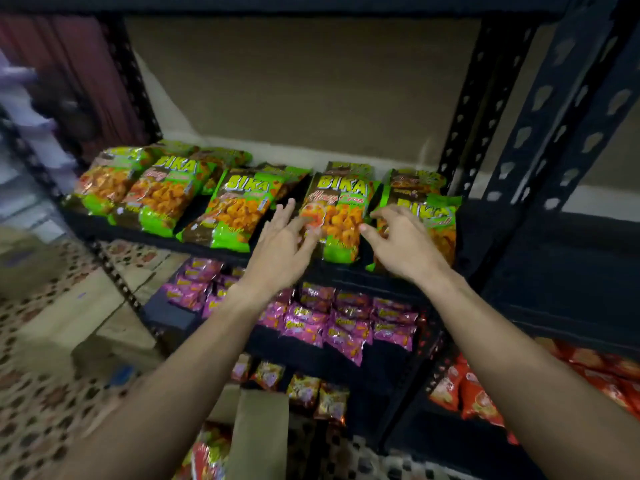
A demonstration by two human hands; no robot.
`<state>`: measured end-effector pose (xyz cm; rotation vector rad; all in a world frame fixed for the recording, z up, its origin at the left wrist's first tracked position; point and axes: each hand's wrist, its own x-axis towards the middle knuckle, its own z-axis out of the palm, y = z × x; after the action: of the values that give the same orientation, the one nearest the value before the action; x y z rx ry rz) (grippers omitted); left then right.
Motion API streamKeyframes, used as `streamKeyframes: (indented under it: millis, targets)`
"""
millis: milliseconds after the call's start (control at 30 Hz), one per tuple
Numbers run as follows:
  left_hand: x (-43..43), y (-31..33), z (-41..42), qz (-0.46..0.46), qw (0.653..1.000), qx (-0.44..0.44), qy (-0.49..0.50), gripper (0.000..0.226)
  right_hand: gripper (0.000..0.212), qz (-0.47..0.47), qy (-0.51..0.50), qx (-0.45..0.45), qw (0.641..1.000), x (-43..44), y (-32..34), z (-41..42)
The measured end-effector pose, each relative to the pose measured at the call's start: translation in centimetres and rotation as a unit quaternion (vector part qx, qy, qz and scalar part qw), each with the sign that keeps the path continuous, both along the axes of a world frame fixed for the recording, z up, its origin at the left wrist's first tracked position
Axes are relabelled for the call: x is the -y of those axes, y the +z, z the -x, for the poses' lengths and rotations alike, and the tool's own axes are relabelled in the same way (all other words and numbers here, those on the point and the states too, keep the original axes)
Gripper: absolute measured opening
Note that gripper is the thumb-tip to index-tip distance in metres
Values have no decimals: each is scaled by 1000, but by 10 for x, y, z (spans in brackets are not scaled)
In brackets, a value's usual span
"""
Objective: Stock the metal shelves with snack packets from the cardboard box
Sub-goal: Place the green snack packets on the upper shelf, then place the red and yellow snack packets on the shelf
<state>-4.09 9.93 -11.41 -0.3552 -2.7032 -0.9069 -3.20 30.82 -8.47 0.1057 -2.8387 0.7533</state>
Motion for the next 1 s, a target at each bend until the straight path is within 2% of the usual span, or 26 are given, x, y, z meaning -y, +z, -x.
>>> streamKeyframes:
  millis: [67, 200, 300, 367, 467, 600, 667, 700, 833, 900, 1000]
  targets:
    - [9, -8, -20, -40, 999, 21, 10, 40, 43, 6, 34, -18, 999, 9, -2, -14]
    - [38, -46, -107, -52, 993, 78, 65, 35, 40, 27, 124, 31, 991, 40, -30, -67]
    - [65, -95, -177, -76, 974, 177, 116, 32, 38, 25, 175, 99, 979, 66, -76, -105]
    - [83, -122, -214, -71, 964, 208, 151, 37, 41, 15, 200, 151, 968, 80, -101, -126]
    - [121, -169, -267, -68, 928, 296, 214, 35, 44, -4, 237, 232, 943, 109, -148, -156]
    - [168, -224, -318, -71, 893, 372, 244, 62, 47, -33, 243, 318, 916, 149, -211, -184]
    - [189, -238, -338, -58, 870, 410, 268, 40, 47, -41, 234, 362, 901, 169, -240, -193]
    - [206, -250, -345, -47, 860, 423, 282, 36, 48, -43, 229, 383, 894, 184, -257, -197]
    - [271, -291, -352, 0, 837, 438, 329, 49, 60, -32, 159, 454, 876, 235, -318, -200]
    - [295, -304, -349, 32, 825, 440, 352, 53, 67, -9, 105, 466, 879, 251, -345, -202]
    - [332, -334, -336, 73, 839, 416, 343, 56, 87, 34, 11, 474, 880, 275, -387, -198]
